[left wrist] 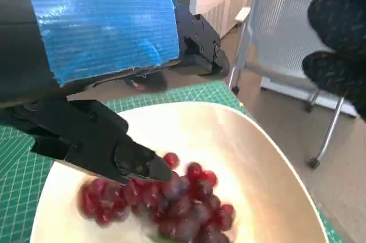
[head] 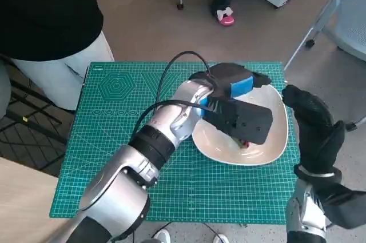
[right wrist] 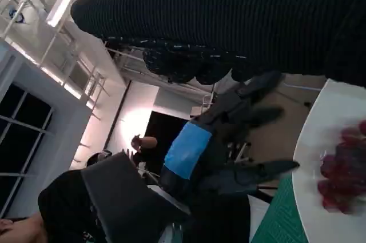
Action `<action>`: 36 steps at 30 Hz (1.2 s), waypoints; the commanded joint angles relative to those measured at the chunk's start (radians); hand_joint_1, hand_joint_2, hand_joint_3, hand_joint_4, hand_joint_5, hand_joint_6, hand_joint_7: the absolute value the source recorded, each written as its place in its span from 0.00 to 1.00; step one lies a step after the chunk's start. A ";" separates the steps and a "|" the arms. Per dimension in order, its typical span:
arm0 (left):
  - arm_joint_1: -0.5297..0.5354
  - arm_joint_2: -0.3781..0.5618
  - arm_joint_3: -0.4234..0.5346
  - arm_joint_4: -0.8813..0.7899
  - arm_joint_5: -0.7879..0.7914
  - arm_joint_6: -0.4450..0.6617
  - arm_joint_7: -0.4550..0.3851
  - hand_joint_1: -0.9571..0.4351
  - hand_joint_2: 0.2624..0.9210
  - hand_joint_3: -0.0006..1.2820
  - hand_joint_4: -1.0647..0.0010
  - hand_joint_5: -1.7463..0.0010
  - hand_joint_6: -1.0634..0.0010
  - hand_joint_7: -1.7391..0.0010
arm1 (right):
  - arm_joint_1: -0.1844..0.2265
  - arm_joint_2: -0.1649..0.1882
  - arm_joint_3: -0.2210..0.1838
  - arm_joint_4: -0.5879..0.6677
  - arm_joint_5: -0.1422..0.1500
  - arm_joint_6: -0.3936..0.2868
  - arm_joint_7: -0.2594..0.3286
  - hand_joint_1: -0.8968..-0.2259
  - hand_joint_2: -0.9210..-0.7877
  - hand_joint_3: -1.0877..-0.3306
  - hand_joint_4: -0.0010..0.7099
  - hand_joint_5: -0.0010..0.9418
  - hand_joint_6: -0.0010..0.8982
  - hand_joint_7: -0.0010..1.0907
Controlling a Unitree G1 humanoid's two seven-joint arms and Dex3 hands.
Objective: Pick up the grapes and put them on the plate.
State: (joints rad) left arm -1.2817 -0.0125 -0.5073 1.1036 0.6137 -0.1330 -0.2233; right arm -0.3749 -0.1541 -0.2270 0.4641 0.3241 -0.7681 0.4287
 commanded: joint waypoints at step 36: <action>0.564 0.156 0.747 -0.255 -0.954 -0.358 -0.465 0.36 1.00 0.22 0.97 1.00 0.84 1.00 | 0.026 0.010 0.036 -0.067 -0.013 0.050 -0.015 0.41 0.00 0.36 0.55 0.00 0.23 0.10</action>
State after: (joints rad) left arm -0.7527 0.1324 0.2186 0.8845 -0.3171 -0.4451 -0.6630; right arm -0.3705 -0.1505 -0.1939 0.3943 0.3243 -0.7310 0.4256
